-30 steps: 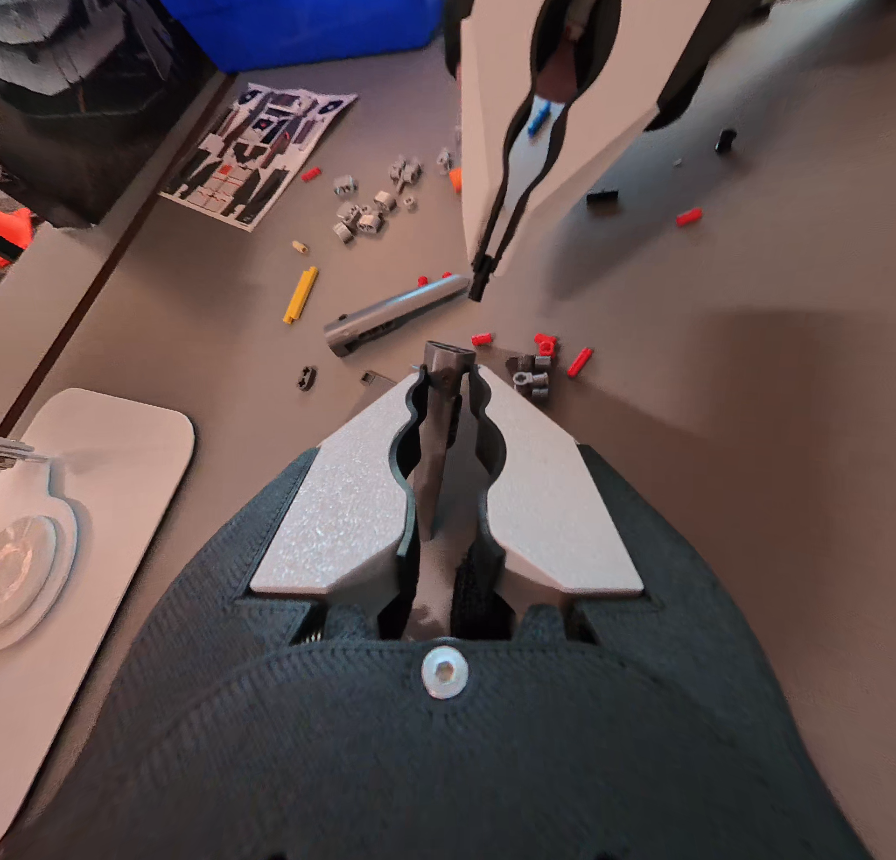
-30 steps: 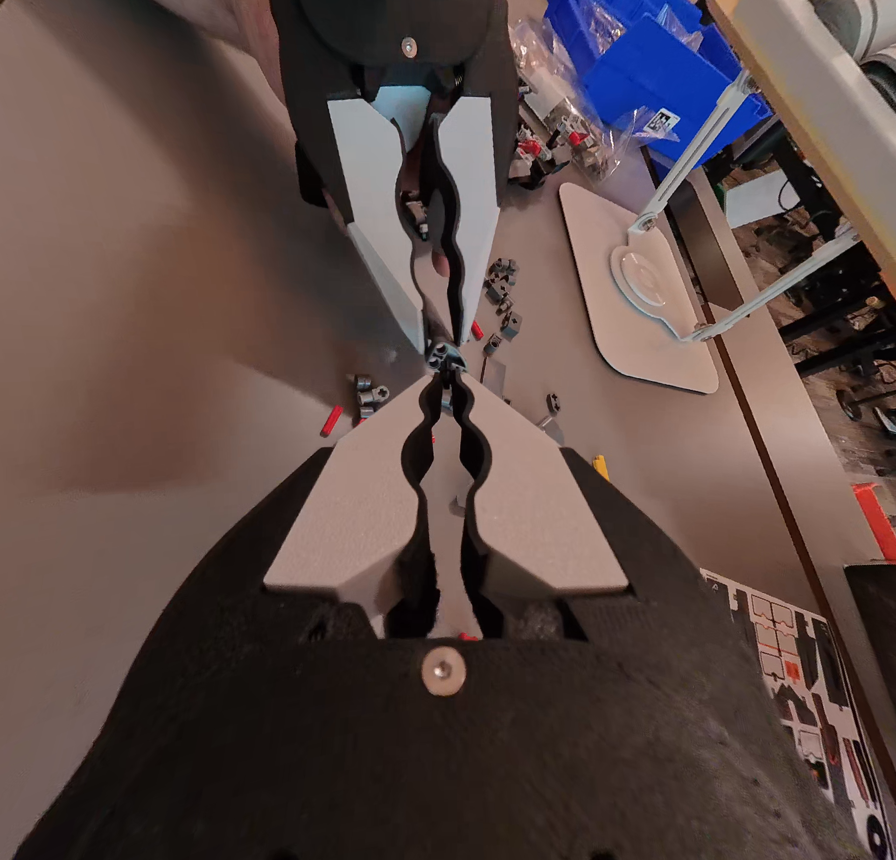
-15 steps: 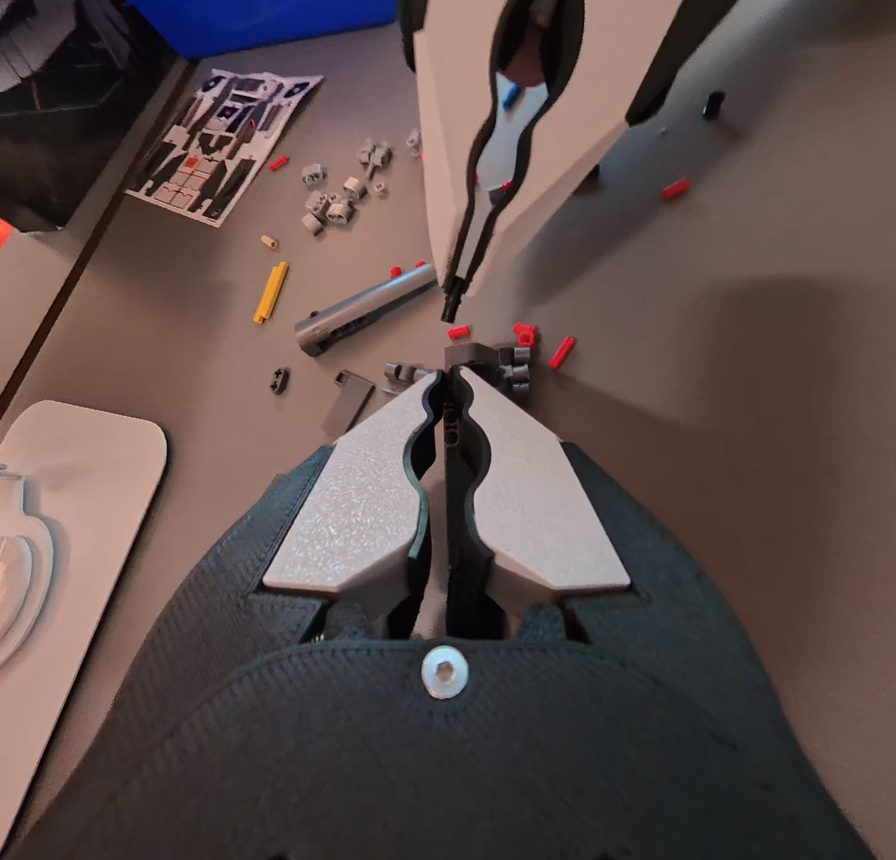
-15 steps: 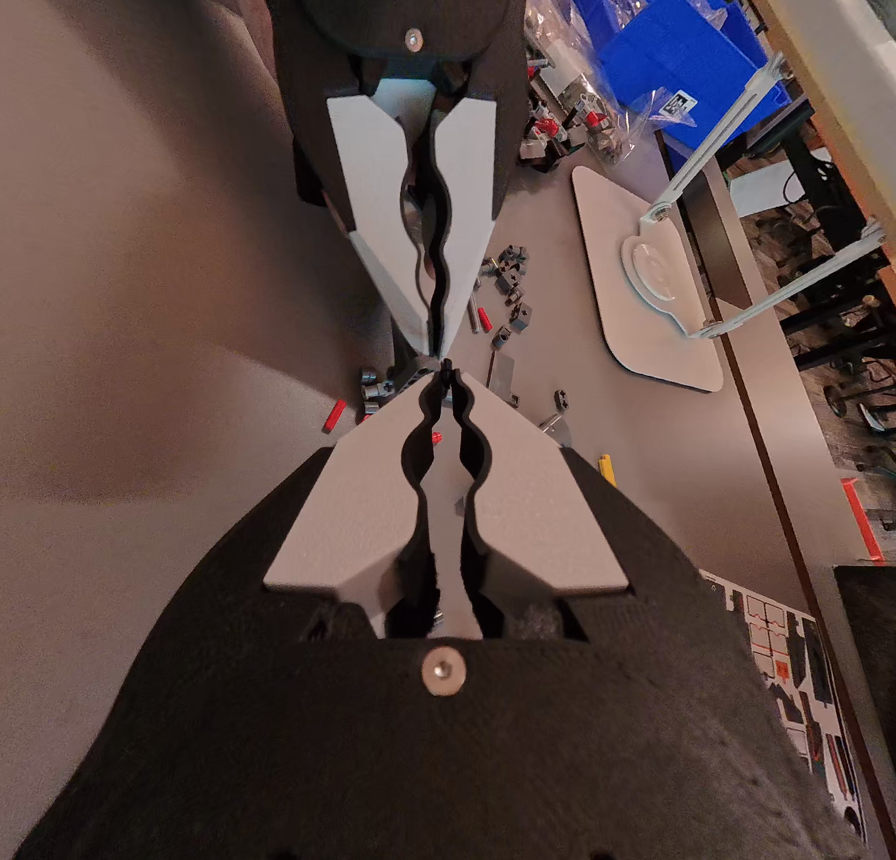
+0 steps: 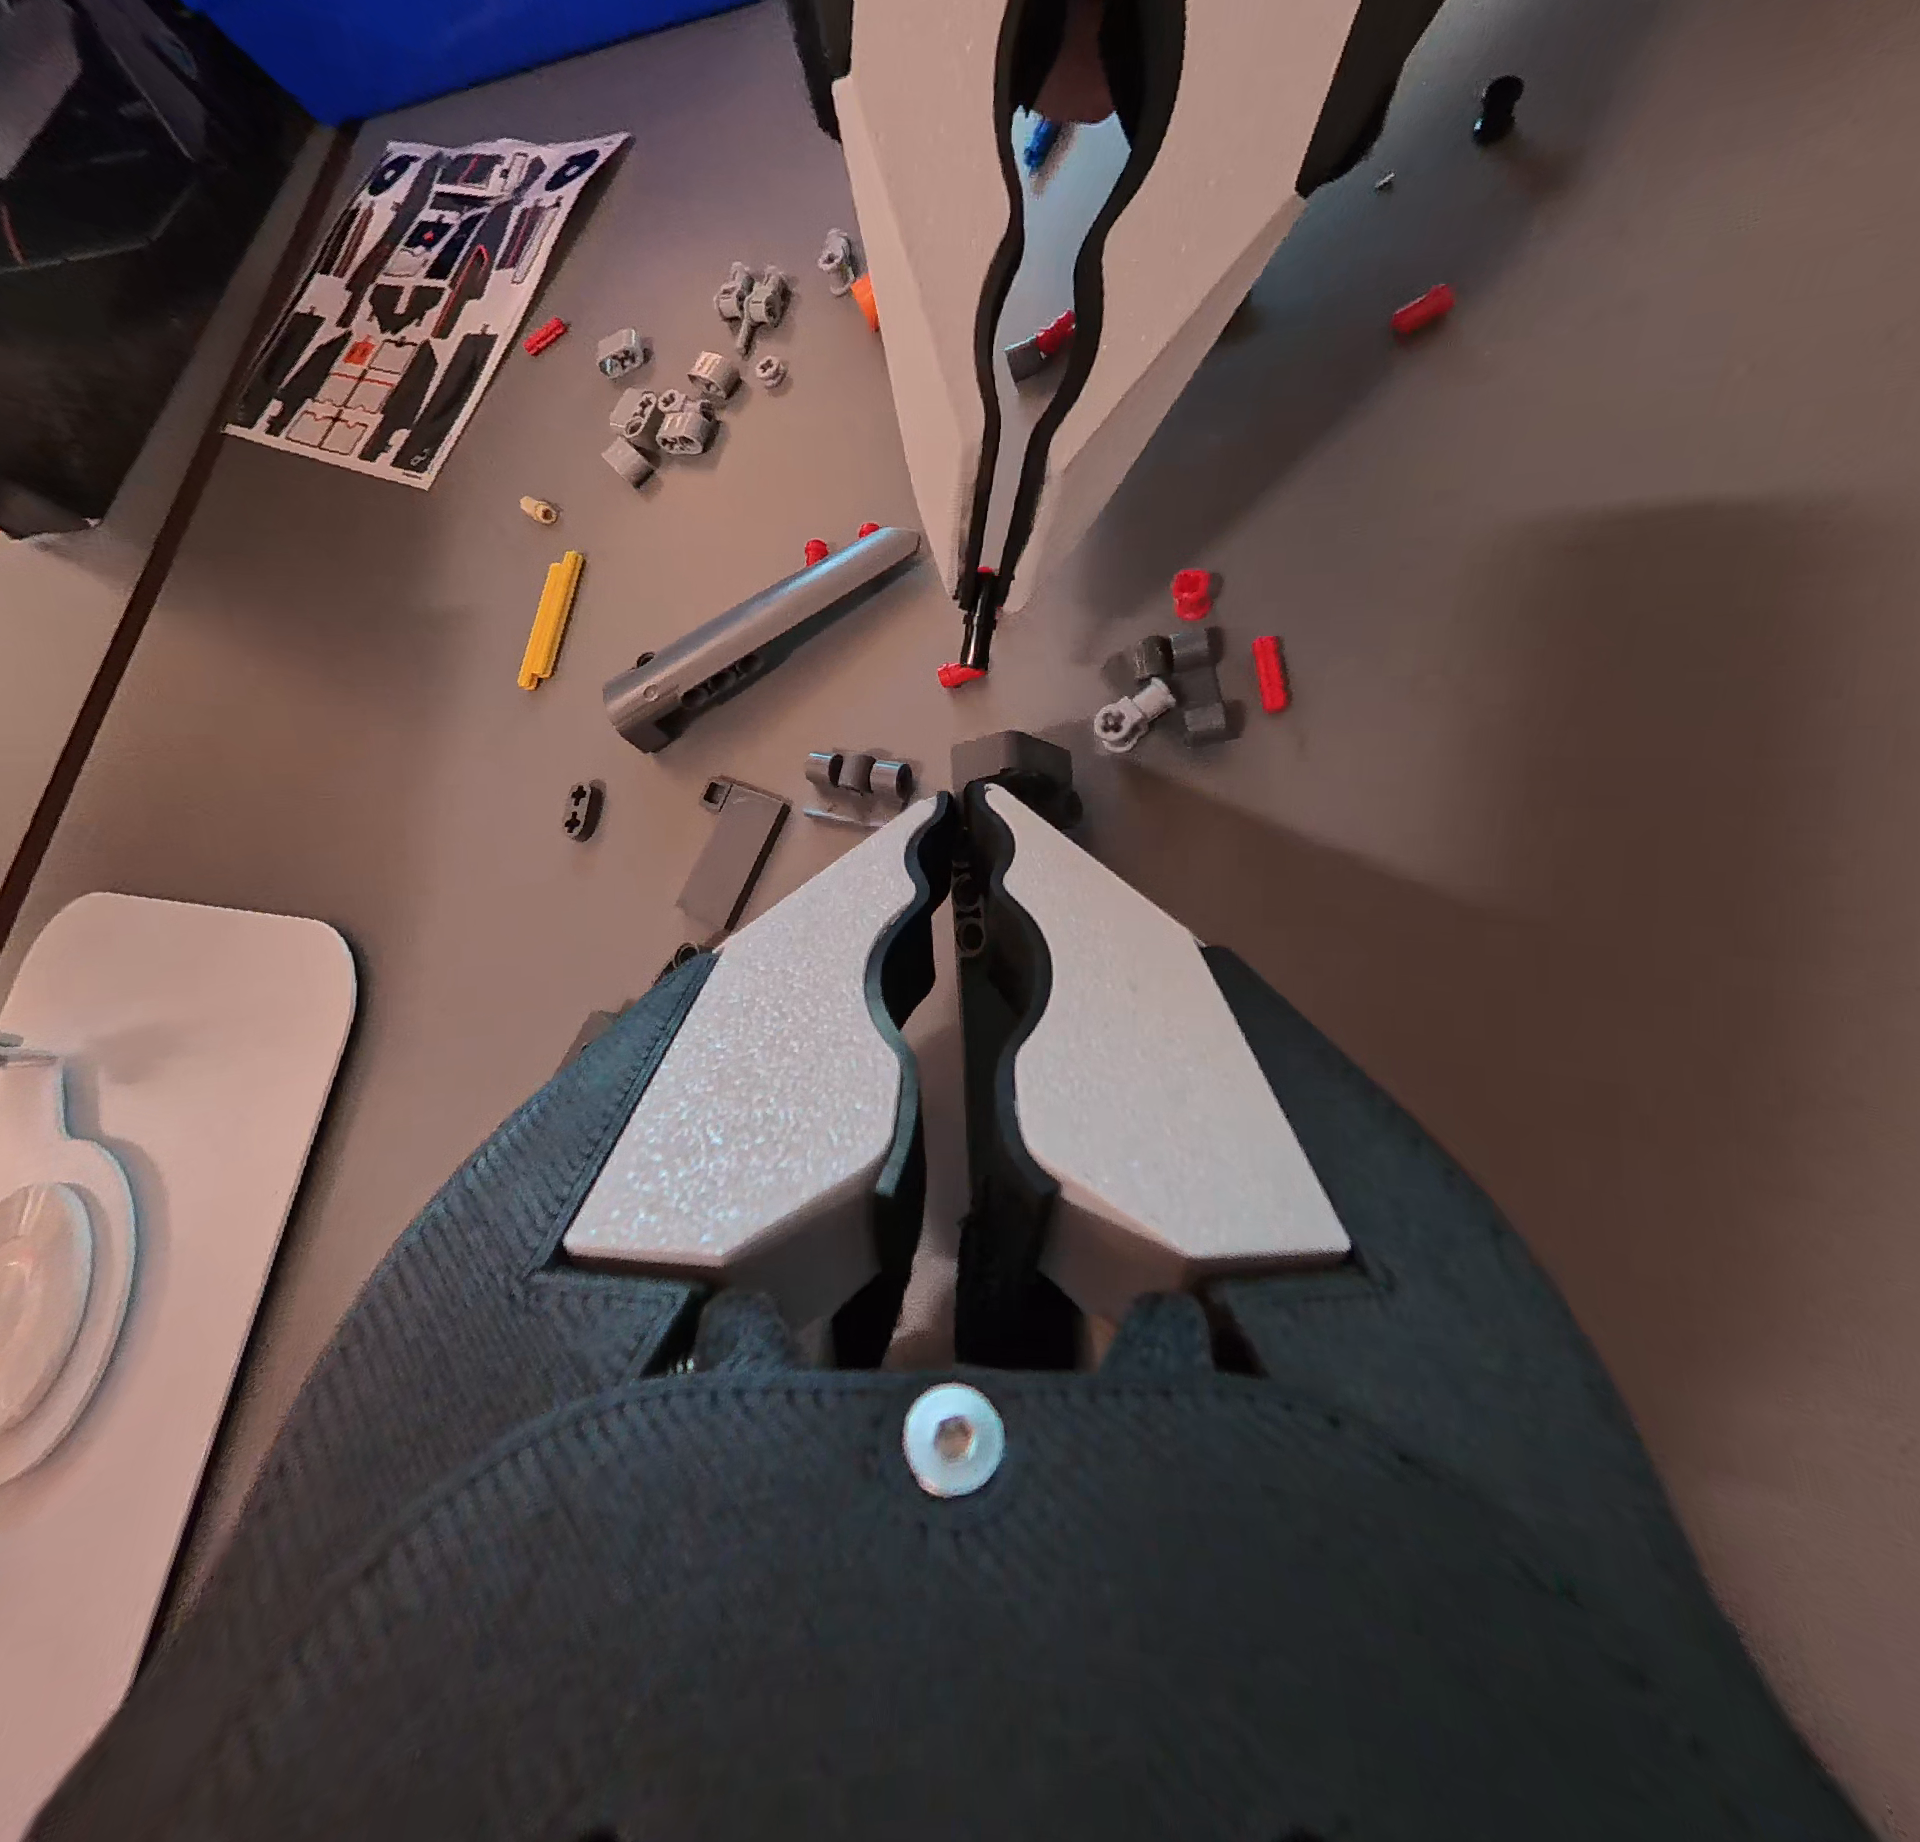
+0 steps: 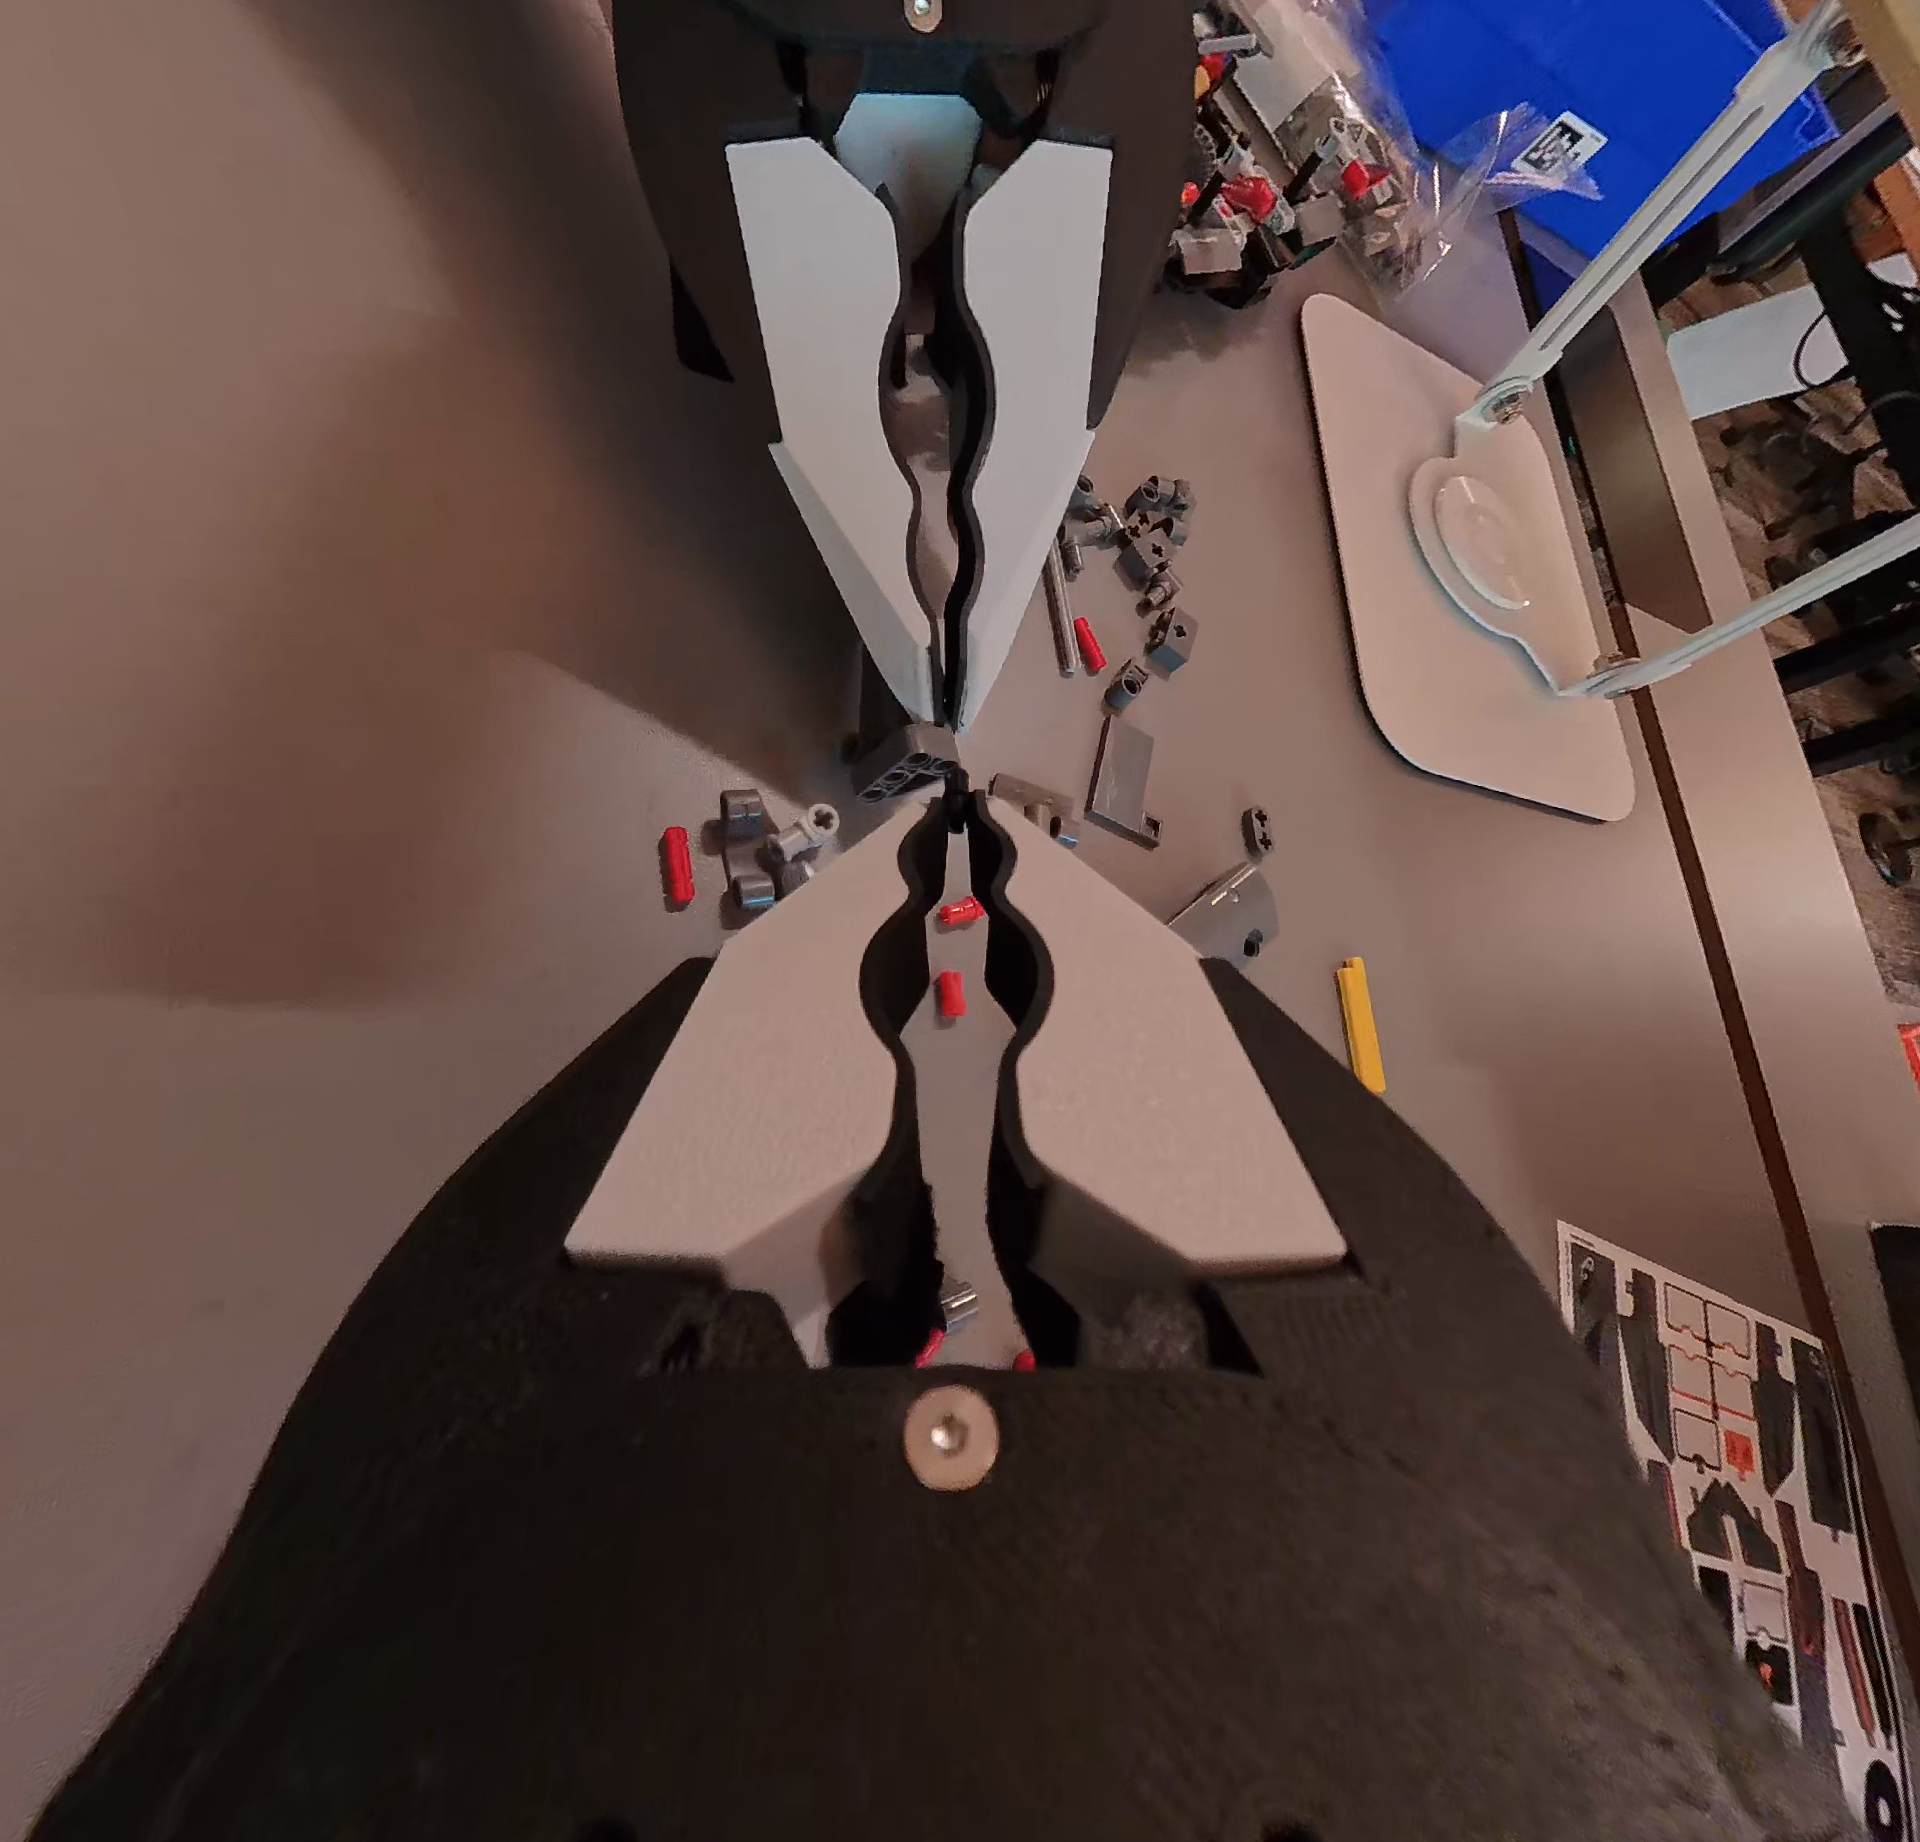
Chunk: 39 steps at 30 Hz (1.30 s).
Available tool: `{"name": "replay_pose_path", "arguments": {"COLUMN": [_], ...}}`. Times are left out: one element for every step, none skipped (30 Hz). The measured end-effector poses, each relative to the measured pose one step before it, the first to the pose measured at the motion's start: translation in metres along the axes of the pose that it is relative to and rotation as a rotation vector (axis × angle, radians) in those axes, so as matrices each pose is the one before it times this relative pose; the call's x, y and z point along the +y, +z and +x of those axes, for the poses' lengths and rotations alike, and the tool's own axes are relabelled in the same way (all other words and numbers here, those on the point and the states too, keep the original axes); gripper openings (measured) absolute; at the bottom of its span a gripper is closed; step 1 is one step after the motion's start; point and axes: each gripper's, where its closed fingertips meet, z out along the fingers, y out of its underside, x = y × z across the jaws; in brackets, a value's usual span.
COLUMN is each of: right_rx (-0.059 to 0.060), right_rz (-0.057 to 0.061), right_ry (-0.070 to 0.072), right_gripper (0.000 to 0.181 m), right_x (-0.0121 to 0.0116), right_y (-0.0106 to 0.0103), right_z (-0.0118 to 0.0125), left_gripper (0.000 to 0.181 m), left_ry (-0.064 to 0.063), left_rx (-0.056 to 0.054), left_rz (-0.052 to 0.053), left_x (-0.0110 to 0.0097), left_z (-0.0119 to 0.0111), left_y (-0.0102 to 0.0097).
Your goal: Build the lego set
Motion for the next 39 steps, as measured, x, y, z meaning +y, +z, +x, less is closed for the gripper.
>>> {"name": "replay_pose_path", "arguments": {"right_rx": [-0.0001,0.0012,0.0016,0.0019,0.0035,0.0045,0.0029,-0.0002,-0.0044,-0.0044,-0.0032,-0.0064,-0.007,-0.004,-0.0023,-0.0044,-0.0049,-0.004,-0.0036,-0.003,-0.0026,-0.001,-0.0003,-0.0012,-0.0019,-0.0019,0.0006,0.0005,-0.0014,-0.0008,0.0005,0.0004,0.0014,0.0025,0.0022,0.0029,0.0014,-0.002,-0.0031], "right_rz": [-0.0005,-0.001,-0.0005,0.0005,0.0,-0.0009,-0.0004,0.0021,0.0032,-0.0006,-0.006,-0.0066,-0.0042,-0.0039,-0.003,-0.0028,-0.0029,-0.0032,0.0003,0.0052,0.0075,0.0084,0.0089,0.0126,0.0135,0.0108,0.0086,0.0058,0.0029,-0.0019,-0.0049,-0.0024,0.0005,0.002,0.003,0.0031,0.0025,0.0044,0.0059], "right_ry": [0.0,-0.0011,-0.0004,0.0004,-0.0004,-0.0009,0.0003,0.0024,0.0043,0.0024,-0.0011,-0.0009,0.0002,-0.0003,0.0015,0.0038,0.0013,0.0005,0.0041,0.0082,0.0091,0.008,0.0084,0.0098,0.0114,0.011,0.0079,0.0061,0.0046,0.0015,-0.0022,-0.0015,-0.0002,-0.0004,0.0012,0.0016,0.0029,0.0065,0.0082], "right_gripper": [0.002,0.002,0.002,0.002,0.001,0.001,0.002,0.001,0.001,0.002,0.002,0.002,0.002,0.002,0.002,0.002,0.002,0.002,0.002,0.002,0.002,0.002,0.001,0.001,0.001,0.002,0.002,0.002,0.001,0.002,0.002,0.002,0.002,0.002,0.002,0.002,0.002,0.001,0.002], "right_x": [0.00019,0.00023,0.00014,-0.00007,0.00008,0.00015,0.00011,-0.00018,-0.00032,0.00022,0.00117,0.0012,0.00096,0.00079,0.00069,0.00077,0.00081,0.00081,0.00034,-0.00038,-0.00067,-0.00067,-0.00069,-0.0013,-0.00147,-0.00116,-0.00083,-0.00048,-0.00017,0.0007,0.00109,0.00066,0.00007,-0.0001,-0.00036,-0.00046,-0.00037,-0.00028,-0.00039], "right_y": [0.00005,-0.00009,-0.00008,-0.00026,-0.00021,-0.00024,0.0,0.00021,0.00095,0.00167,0.00219,0.00239,0.00202,0.00186,0.00183,0.002,0.00206,0.00174,0.00132,0.00066,-0.00004,-0.0004,-0.00078,-0.00086,-0.00091,-0.00076,-0.00051,-0.00036,0.00007,0.00066,0.00098,0.00111,0.00066,0.00017,0.00016,0.00029,0.00024,-0.00001,0.0], "right_z": [0.00007,0.00013,0.00031,0.00055,0.00061,0.00072,0.00052,0.00005,-0.00093,-0.00112,-0.0013,-0.00173,-0.0017,-0.00122,-0.0007,-0.001,-0.00121,-0.00103,-0.00068,-0.00019,0.00036,0.00054,0.0009,0.00085,0.00074,0.00071,0.00089,0.00065,0.00011,-0.00003,-0.00027,-0.00031,0.00006,0.00053,0.00029,0.00036,0.00037,0.00012,-0.00002], "left_gripper": [0.0,0.0,0.0,0.0,0.0,0.0,0.0,0.0,0.0,0.0,0.0,0.0,0.0,0.0,0.0,0.0,0.0,0.0,0.0,0.0,0.0,0.0,0.0,0.0,0.0,0.0,0.0,0.0,0.0,0.0,0.0,0.0,0.0,0.0,0.0,0.0,0.0,0.0,0.0], "left_ry": [0.0073,0.0156,0.0231,0.0325,0.0448,0.0469,0.0481,0.0519,0.0441,0.0339,0.0253,0.018,0.0112,0.0004,-0.0167,-0.0129,0.0012,0.0028,-0.006,-0.0073,0.0026,0.0008,0.0025,0.0026,0.0018,0.0016,0.002,0.0031,0.0017,0.0007,0.0012,0.0003,0.0006,0.0022,0.0009,0.0017,0.0025,0.0013,0.0003], "left_rx": [-0.0067,-0.0066,-0.015,-0.0336,-0.0316,-0.0256,-0.0211,-0.0143,-0.021,-0.014,-0.0004,0.0019,-0.0002,0.0009,0.013,0.0099,0.0006,0.0021,0.0072,0.0053,0.0026,0.0039,0.003,0.0025,0.0034,0.0031,0.0016,0.0014,-0.0009,-0.0009,0.0002,0.0002,-0.0008,-0.0014,-0.0009,-0.0014,-0.0022,-0.0007,0.0001], "left_rz": [0.0038,0.0028,0.0016,-0.0041,-0.0087,-0.0085,-0.0043,-0.007,-0.013,-0.0057,-0.0004,-0.0075,-0.0095,0.0137,0.013,0.0077,0.006,0.0085,0.0102,0.0044,0.001,0.0041,0.0042,0.0026,0.0038,0.0029,0.0019,0.0029,0.0,-0.001,0.0005,-0.0005,-0.0029,0.0001,-0.0006,-0.0003,-0.0015,0.0008,0.0006], "left_x": [-0.00008,-0.00041,-0.00052,-0.00052,-0.00052,-0.00079,-0.00132,-0.00042,0.00092,0.00049,0.00023,0.00173,0.00235,-0.00116,-0.0013,-0.00002,0.00075,0.00004,-0.00025,0.00053,0.00046,-0.00009,-0.0003,-0.00011,-0.00033,-0.0002,-0.00018,-0.00039,0.00004,0.00013,-0.00001,0.00009,0.00054,0.00017,0.00009,-0.00002,0.00025,0.00003,-0.00006], "left_z": [-0.00092,-0.00065,-0.00124,-0.00361,-0.00289,-0.00158,-0.0006,0.00092,-0.00001,0.00076,0.0026,0.00262,0.00164,0.00022,0.00062,0.00054,-0.00015,0.00004,0.00047,-0.00003,-0.00018,0.00021,0.00021,0.00025,0.00037,0.00034,0.00029,0.00046,-0.00001,-0.00004,0.00001,0.00003,-0.00018,-0.0001,-0.00006,-0.00007,-0.00011,0.00004,0.00004], "left_y": [-0.00058,-0.00077,-0.00095,-0.00162,-0.00185,-0.00182,-0.00159,-0.00067,0.0004,0.00095,0.00136,0.00205,0.00211,-0.00004,-0.00063,-0.00012,0.00024,-0.00013,-0.00033,0.00002,-0.00009,-0.00022,-0.00013,-0.00017,-0.00014,-0.00021,-0.0002,-0.00021,0.00004,0.00014,0.00009,0.00011,0.00006,0.00009,0.00016,0.00011,0.00014,0.0,-0.00004]}}
